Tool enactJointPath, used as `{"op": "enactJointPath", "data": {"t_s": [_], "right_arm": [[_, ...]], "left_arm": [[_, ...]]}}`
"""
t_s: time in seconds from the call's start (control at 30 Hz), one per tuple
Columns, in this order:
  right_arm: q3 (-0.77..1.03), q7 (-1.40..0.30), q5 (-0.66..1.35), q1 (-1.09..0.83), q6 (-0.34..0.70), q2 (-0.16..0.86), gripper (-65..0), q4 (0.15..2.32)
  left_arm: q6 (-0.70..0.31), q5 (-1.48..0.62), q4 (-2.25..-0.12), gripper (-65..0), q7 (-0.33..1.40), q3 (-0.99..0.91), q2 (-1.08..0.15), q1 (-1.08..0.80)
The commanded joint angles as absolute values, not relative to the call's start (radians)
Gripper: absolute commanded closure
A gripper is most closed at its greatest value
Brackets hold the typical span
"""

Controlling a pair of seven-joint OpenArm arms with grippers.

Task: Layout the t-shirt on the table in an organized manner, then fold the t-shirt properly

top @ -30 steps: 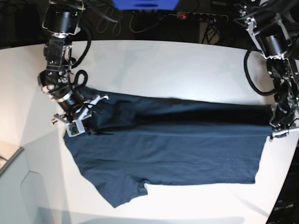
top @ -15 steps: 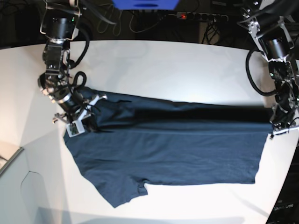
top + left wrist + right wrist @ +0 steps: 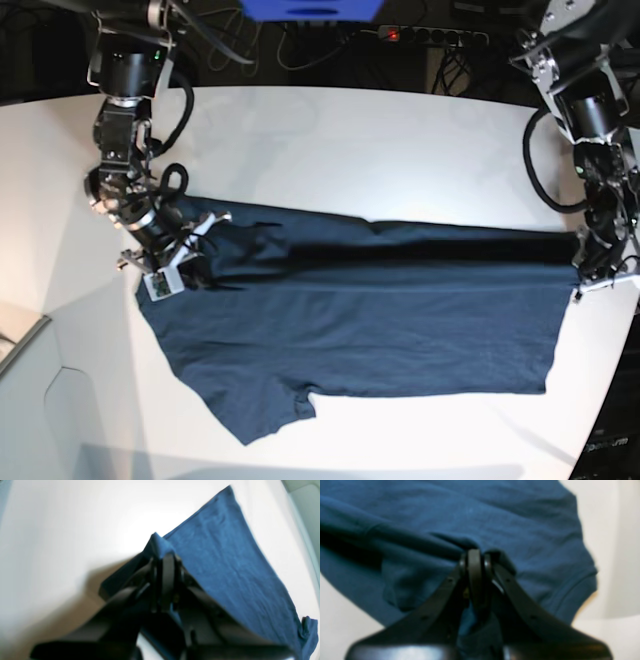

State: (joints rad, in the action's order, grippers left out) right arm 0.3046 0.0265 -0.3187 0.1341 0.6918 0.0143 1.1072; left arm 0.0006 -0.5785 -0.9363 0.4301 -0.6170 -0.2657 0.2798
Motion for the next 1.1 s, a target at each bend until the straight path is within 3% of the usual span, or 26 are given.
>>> {"op": "enactJointPath", "data": {"t_s": [0.0,0.07,0.2,0.37,0.67,1.07], "right_arm": [[0.306,0.054,-0.305,0.153,0.698,0.021,-3.5,1.121],[0.306,0.054,-0.305,0.153,0.698,0.021,-10.3,1.116],[0.312,0.062,-0.305,0.150,0.698,0.016,-23.8,1.124],[0.317,0.058,-0.305,0.137,0.698,0.015,-33.0,1.158],[0.321,0.058,-0.303,-0.044,0.698,0.015,-34.7,1.340],[0.544,0.062,-0.302,-0.105,0.698,-0.012,-34.8,1.296]], "left_arm": [[-0.007,-0.581,-0.947,-3.2,0.403,-0.616,-0.292,0.323],[-0.005,-0.581,-0.937,-9.9,0.403,-0.616,-0.306,0.343],[-0.005,-0.581,-0.923,-30.3,0.403,-0.615,-0.309,0.372],[-0.005,-0.581,-0.931,-52.6,0.407,-0.616,-0.311,0.344],[-0.005,-0.582,-0.924,-54.5,0.400,-0.622,-0.326,0.191],[-0.005,-0.581,-0.806,-54.3,0.400,-0.613,-0.329,0.248]]}}
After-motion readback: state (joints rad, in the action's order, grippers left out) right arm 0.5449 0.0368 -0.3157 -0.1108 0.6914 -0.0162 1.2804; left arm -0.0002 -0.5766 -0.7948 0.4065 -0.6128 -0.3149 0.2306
